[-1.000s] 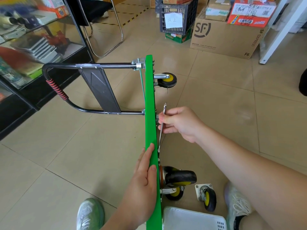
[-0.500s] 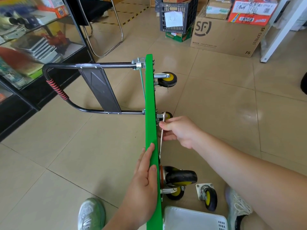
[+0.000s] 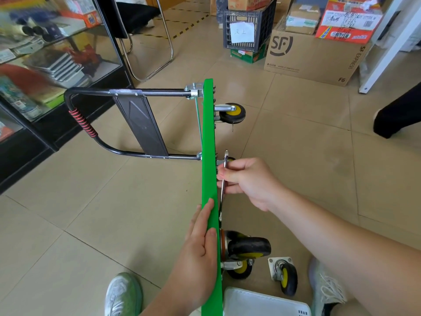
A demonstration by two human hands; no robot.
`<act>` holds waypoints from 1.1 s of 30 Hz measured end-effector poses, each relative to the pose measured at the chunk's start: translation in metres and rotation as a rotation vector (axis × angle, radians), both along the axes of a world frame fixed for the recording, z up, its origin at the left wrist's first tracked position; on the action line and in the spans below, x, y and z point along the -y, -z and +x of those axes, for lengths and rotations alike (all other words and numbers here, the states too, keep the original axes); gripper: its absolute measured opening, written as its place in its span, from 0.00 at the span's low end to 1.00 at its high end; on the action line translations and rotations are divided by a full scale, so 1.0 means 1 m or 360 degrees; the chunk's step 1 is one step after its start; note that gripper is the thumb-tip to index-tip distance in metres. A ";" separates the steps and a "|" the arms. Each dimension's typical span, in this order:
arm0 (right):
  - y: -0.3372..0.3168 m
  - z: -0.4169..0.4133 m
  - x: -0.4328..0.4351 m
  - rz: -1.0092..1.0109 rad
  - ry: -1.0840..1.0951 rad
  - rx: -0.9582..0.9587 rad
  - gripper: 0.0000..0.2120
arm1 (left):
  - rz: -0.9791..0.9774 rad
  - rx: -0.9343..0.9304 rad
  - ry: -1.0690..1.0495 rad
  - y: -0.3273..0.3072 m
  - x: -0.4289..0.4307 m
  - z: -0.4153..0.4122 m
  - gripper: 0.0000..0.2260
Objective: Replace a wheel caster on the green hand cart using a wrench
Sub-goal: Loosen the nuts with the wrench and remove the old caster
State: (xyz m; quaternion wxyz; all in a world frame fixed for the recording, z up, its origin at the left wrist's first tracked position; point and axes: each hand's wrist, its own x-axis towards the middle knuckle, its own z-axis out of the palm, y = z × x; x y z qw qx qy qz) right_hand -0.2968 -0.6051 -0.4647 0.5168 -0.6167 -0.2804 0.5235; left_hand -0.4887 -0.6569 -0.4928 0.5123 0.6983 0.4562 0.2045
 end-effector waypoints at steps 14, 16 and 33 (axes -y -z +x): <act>-0.018 -0.031 0.083 0.0636 -0.0194 0.0449 0.16 | -0.0048 0.0011 -0.0044 -0.002 0.002 0.001 0.23; -0.019 -0.028 0.081 0.0710 -0.0073 0.0503 0.12 | -0.0057 0.0006 -0.0052 -0.004 0.003 0.000 0.22; -0.001 0.012 -0.005 0.0001 0.0069 -0.0046 0.03 | -0.0091 -0.0063 -0.0036 -0.004 -0.001 -0.003 0.22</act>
